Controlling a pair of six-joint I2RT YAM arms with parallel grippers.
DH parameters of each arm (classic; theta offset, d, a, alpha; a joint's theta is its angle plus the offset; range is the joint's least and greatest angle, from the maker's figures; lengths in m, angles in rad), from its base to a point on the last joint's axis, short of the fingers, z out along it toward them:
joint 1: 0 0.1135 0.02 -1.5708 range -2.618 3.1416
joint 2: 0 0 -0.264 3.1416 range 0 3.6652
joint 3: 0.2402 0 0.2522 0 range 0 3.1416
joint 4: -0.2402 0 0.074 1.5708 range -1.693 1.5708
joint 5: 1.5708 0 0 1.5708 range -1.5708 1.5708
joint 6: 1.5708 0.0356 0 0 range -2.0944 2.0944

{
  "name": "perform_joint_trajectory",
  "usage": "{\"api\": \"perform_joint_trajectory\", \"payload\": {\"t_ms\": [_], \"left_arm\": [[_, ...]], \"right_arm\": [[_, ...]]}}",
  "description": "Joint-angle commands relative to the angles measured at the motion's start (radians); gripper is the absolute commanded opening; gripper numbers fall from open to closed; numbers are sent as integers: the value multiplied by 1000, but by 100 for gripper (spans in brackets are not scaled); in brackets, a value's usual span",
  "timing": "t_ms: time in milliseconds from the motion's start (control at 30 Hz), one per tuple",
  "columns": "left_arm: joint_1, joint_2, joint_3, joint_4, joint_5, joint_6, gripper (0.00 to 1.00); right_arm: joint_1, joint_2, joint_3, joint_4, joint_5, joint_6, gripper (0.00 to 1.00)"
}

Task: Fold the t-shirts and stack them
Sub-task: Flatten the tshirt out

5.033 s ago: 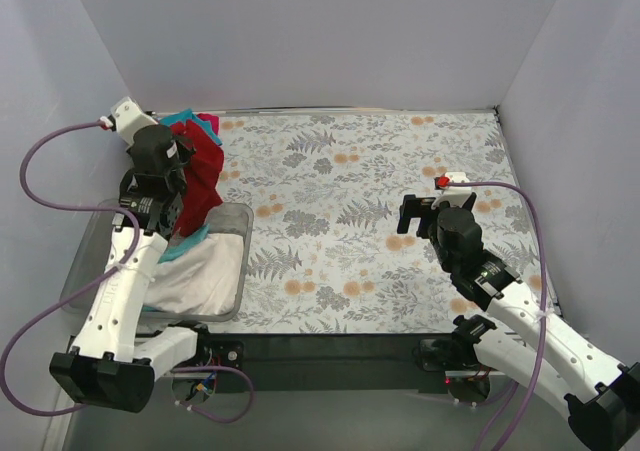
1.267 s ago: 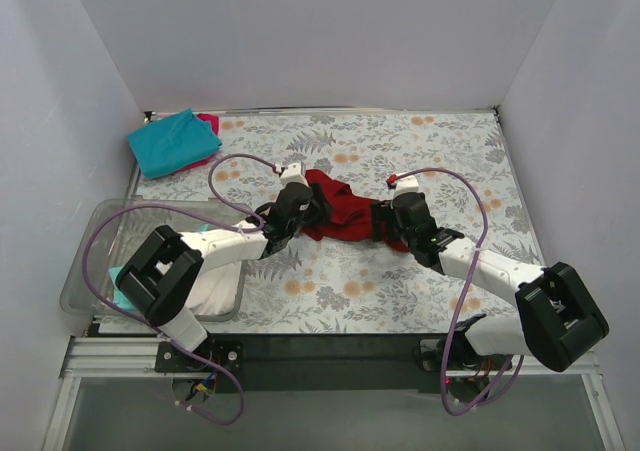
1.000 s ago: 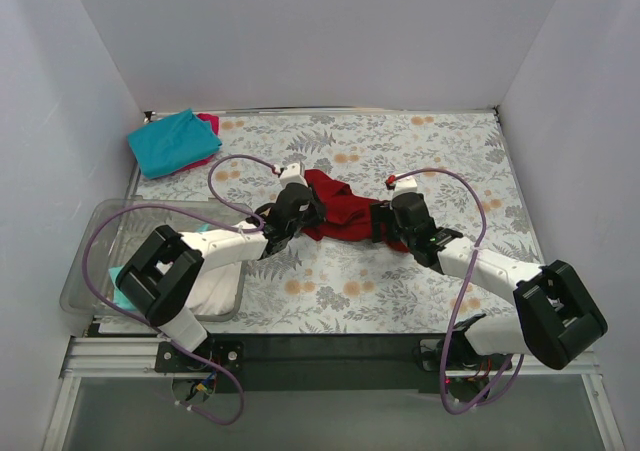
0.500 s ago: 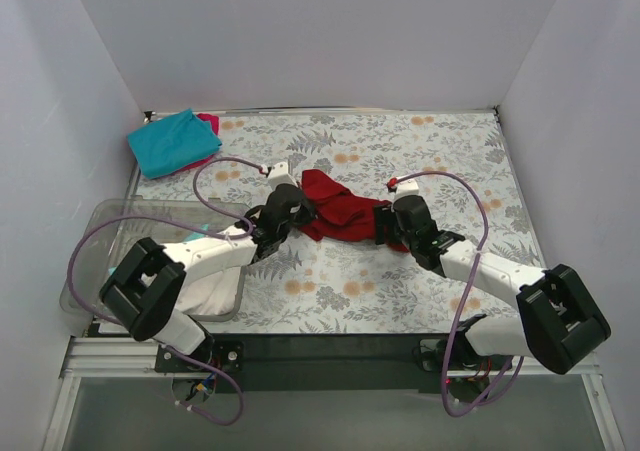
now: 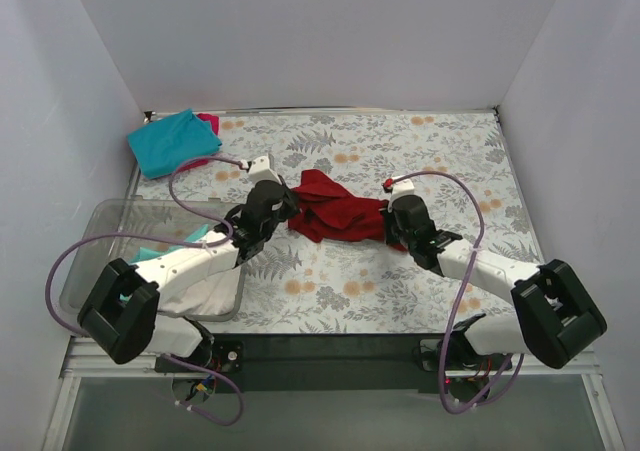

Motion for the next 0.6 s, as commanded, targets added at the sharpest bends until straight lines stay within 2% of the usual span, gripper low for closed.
{"api": "perform_joint_trajectory", "payload": {"t_ms": [0, 167, 267, 367, 400, 567], "left_arm": [[77, -127, -33, -28, -75, 25, 0], [165, -242, -99, -35, -101, 26, 0], [194, -300, -133, -34, -105, 23, 0], [199, -308, -143, -37, -70, 22, 0], [199, -301, -148, -40, -69, 17, 0], [200, -281, -176, -58, -113, 2, 0]], "right_arm": [[-11, -114, 0, 12, 95, -23, 1], [-12, -368, 26, -141, 279, -29, 1], [-12, -456, 55, -259, 398, 0, 1], [-14, -479, 60, -348, 480, 46, 1], [-14, -478, 58, -380, 552, 62, 1], [-17, -482, 75, -578, 749, 211, 1]]}}
